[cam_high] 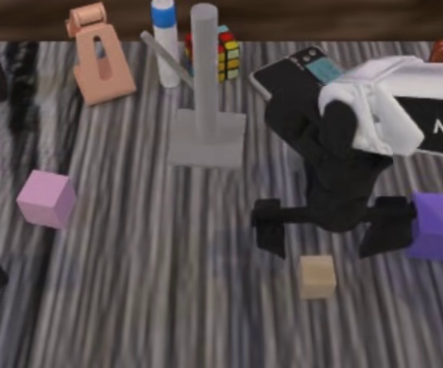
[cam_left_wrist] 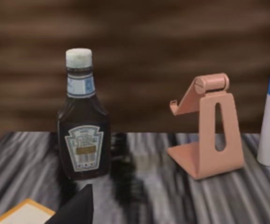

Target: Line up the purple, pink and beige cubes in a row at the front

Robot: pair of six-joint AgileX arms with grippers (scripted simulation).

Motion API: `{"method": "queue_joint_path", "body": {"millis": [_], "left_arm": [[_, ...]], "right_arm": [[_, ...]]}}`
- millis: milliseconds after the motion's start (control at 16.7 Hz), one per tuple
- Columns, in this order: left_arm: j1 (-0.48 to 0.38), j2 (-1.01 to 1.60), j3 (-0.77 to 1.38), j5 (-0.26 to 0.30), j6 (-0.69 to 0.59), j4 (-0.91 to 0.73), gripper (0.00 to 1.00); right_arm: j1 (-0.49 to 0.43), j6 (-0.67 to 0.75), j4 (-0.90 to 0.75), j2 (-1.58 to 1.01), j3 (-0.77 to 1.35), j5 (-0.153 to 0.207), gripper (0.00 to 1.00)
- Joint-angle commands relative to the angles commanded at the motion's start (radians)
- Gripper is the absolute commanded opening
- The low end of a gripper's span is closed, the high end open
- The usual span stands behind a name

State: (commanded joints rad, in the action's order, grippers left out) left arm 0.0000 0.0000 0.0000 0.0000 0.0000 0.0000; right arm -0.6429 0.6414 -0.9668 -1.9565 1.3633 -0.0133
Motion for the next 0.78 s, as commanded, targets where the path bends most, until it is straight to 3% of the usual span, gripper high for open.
{"method": "queue_joint_path", "body": {"millis": [480, 780], "left_arm": [[-0.001, 0.009, 0.009, 0.0, 0.001, -0.006, 1.0], [-0.01, 0.21, 0.199, 0.002, 0.017, -0.128, 1.0]], "right_arm": [[0.001, -0.006, -0.042, 0.038, 0.019, 0.0, 1.0], [-0.018, -0.079, 0.065, 0.247, -0.147, 0.007, 1.0]]}}
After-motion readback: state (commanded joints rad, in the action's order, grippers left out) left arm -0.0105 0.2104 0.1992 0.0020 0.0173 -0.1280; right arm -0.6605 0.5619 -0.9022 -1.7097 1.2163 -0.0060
